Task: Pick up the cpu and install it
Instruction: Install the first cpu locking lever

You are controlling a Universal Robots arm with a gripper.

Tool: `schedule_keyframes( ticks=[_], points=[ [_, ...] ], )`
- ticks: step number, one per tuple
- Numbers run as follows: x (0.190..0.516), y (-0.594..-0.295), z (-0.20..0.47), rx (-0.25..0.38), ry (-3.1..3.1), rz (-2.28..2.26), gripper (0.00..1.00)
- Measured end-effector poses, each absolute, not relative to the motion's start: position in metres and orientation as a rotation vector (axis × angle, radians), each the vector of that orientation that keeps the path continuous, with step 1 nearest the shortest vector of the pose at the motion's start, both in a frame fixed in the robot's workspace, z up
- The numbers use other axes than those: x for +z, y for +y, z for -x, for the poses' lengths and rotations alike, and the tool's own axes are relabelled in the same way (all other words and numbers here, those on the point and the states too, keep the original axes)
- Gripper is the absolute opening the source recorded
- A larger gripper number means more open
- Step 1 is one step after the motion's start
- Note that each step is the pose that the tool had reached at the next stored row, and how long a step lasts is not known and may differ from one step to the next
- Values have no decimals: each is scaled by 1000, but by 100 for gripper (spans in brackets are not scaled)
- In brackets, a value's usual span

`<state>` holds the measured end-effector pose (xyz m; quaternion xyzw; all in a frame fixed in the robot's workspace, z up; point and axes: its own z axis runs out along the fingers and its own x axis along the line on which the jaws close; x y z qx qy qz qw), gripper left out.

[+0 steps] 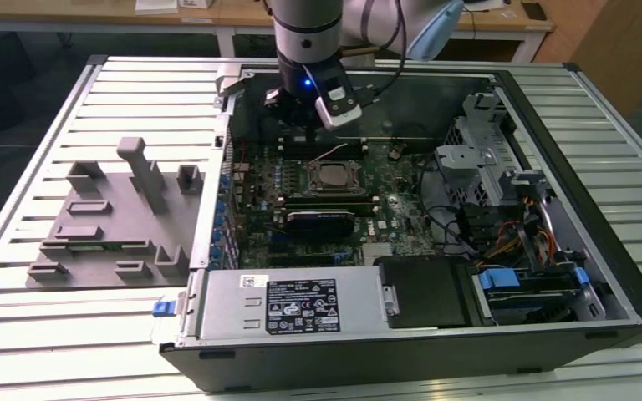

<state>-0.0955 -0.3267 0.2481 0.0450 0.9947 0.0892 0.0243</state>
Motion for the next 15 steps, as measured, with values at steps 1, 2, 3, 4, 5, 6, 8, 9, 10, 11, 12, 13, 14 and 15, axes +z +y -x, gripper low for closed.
schedule_keyframes(
  ticks=[1,2,3,4,5,6,8,9,10,11,12,13,14,15],
  points=[
    [248,-327,95,269,3078,-139,11],
    [248,-327,95,267,3078,-139,11],
    [248,-327,95,267,3078,-140,11],
    [248,-327,95,266,3078,-140,11],
    [248,-327,95,266,3078,-139,11],
    [248,-327,95,266,3078,-139,11],
    [248,-327,94,265,3077,-139,11],
    [248,-327,94,264,3076,-139,11],
    [248,-327,94,263,3073,-138,11],
    [247,-327,94,262,3068,-137,11],
    [247,-327,94,261,3062,-136,11],
    [247,-327,94,260,3055,-135,11],
    [246,-327,94,260,3049,-134,11],
    [246,-327,94,259,3043,-133,11]
  ],
)
